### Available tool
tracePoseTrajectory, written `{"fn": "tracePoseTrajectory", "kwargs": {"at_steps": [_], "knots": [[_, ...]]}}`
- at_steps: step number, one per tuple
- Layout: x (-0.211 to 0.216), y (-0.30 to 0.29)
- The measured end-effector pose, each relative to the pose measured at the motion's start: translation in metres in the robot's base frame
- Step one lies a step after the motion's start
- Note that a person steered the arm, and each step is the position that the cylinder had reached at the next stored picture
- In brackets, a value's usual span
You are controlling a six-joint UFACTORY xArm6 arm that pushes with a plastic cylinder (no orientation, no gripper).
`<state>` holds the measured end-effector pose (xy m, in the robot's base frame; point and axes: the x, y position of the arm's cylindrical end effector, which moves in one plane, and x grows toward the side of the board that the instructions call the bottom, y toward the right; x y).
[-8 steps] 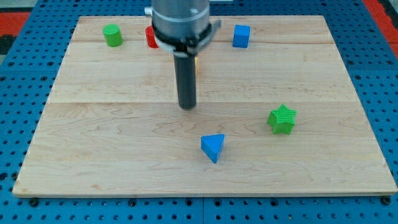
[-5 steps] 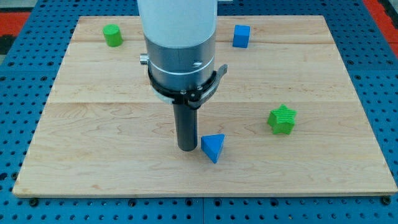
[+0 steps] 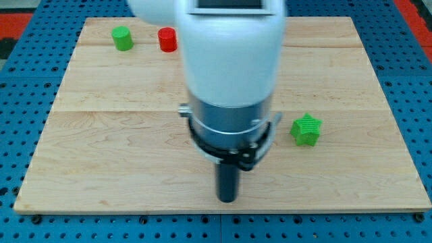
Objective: Slide the blue triangle towards the yellow hexagon
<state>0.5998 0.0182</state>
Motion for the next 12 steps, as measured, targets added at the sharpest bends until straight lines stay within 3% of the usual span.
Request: {"fn": "tracePoseTrajectory", "kwargs": {"at_steps": [4, 6, 12], "knots": [[-0.01, 0.05], [-0.037, 0.032], [-0.039, -0.01]]}}
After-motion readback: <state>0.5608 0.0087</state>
